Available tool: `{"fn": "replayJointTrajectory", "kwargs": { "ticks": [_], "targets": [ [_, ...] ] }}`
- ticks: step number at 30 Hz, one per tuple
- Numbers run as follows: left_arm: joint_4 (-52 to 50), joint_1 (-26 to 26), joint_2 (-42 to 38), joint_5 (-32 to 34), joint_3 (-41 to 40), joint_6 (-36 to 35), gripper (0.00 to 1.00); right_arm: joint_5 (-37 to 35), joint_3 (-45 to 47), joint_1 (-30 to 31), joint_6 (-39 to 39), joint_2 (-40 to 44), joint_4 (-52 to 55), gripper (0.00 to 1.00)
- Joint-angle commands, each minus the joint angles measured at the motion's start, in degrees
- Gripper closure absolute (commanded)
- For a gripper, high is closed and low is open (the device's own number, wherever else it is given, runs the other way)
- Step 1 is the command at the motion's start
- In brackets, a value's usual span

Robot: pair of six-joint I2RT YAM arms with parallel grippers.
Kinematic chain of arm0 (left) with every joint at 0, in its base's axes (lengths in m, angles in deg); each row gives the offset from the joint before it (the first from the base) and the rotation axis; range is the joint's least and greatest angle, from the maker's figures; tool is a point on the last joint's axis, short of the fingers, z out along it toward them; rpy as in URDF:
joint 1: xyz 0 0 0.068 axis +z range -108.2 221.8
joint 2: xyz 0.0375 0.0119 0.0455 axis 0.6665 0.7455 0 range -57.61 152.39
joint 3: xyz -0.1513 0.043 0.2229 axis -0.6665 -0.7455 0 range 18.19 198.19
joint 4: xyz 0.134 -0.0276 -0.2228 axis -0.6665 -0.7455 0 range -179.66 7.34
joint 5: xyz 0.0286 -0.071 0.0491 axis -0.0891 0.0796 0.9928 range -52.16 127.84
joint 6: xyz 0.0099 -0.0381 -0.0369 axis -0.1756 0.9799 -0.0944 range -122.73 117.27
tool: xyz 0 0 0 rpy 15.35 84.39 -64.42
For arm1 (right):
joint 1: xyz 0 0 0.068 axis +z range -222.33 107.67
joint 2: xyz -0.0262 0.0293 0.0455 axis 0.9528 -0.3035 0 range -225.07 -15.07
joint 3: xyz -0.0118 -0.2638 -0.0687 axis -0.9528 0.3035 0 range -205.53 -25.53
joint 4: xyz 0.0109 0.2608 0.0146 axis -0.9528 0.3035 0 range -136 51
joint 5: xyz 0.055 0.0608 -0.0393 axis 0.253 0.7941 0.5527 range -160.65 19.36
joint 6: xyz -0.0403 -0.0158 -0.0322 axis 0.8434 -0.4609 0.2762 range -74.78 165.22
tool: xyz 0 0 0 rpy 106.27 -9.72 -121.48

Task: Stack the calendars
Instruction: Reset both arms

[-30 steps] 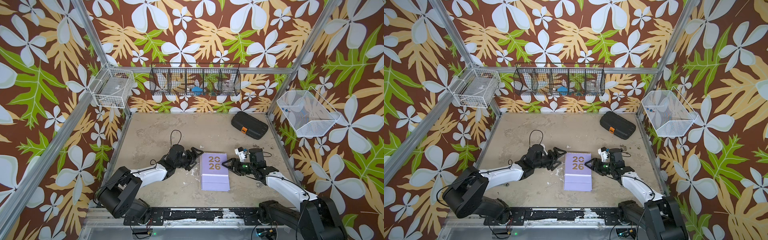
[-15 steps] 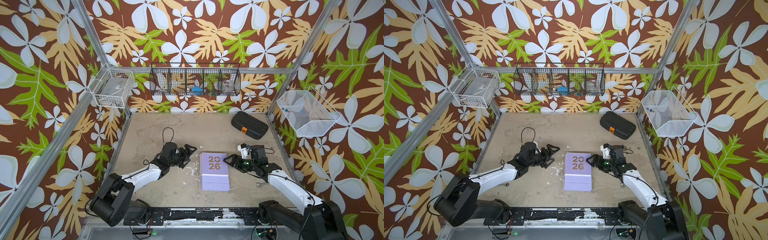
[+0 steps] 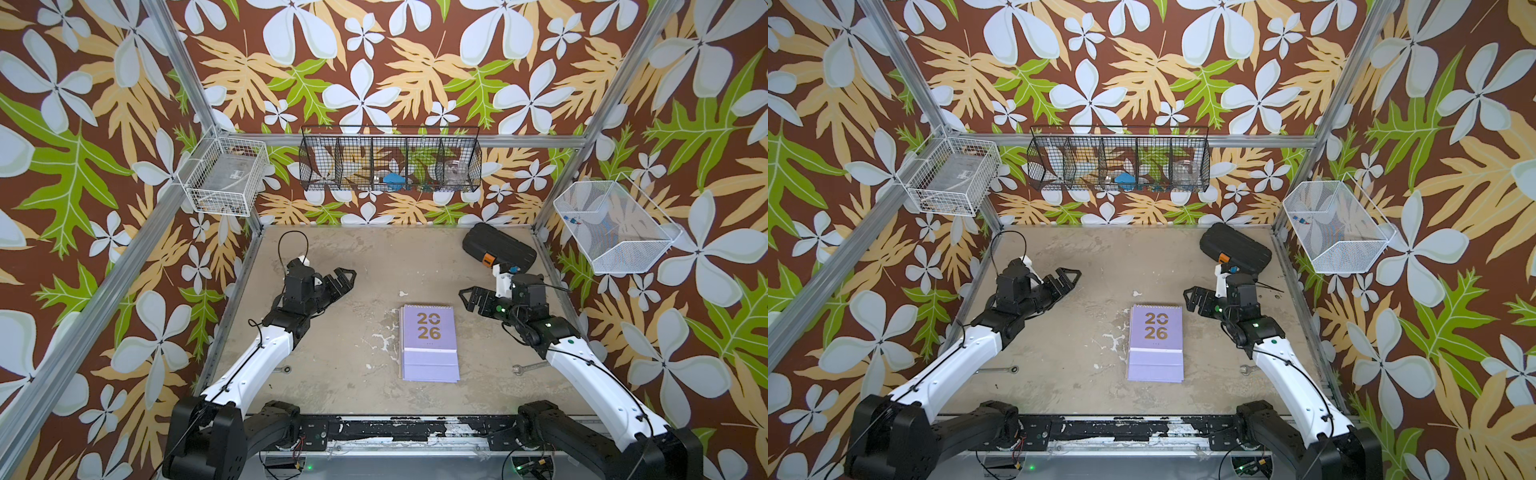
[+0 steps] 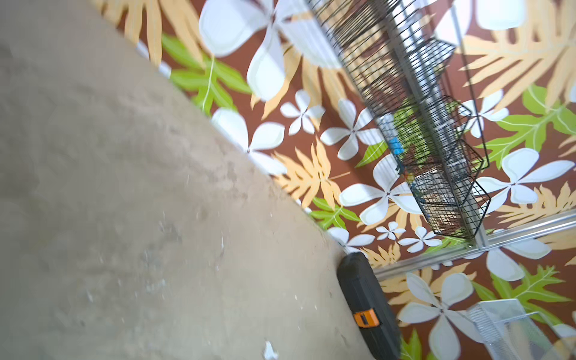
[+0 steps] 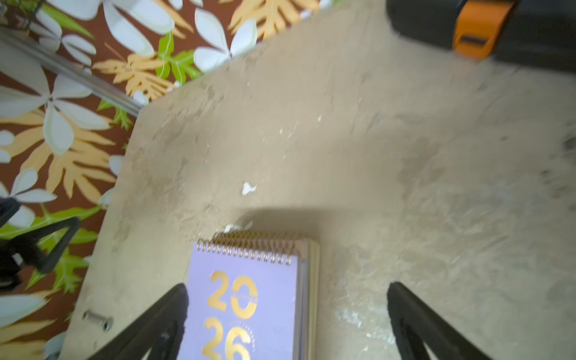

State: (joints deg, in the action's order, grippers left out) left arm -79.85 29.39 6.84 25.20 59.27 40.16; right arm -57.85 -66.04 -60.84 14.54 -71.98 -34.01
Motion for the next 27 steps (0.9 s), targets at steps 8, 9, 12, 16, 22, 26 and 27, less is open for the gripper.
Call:
{"fn": "replayJointTrajectory", "kwargs": {
  "ticks": [8,9,12,16,22,26,27],
  "targets": [
    [24.7,1.1,-7.6,32.9,-15.1,-36.8,0.0,-33.5,18.4,-1.1,17.5,6.1,-32.3,0.0],
    [28.6,1.4,-6.4,33.8,-17.3,-37.2,0.0,-34.2,19.9,-1.6,17.5,4.7,-35.2,0.0],
    [42.6,1.4,-1.6,36.6,-24.7,-38.3,0.0,-37.1,24.2,-1.9,18.9,1.9,-44.3,0.0],
    [68.9,1.4,4.3,34.9,-36.5,-43.6,0.0,-37.4,30.0,-3.5,21.4,-0.7,-55.6,0.0],
    [93.0,1.4,21.7,35.4,-40.7,-45.4,0.0,-35.6,36.1,-6.4,23.6,-5.8,-69.5,0.0],
    [80.9,1.4,19.6,40.9,-36.3,-41.9,0.0,-33.2,34.8,-6.6,24.4,-12.3,-76.1,0.0],
    [82.0,1.6,21.0,41.1,-35.6,-42.8,0.0,-32.4,34.1,-6.6,25.6,-13.9,-77.1,0.0]
  ]
}}
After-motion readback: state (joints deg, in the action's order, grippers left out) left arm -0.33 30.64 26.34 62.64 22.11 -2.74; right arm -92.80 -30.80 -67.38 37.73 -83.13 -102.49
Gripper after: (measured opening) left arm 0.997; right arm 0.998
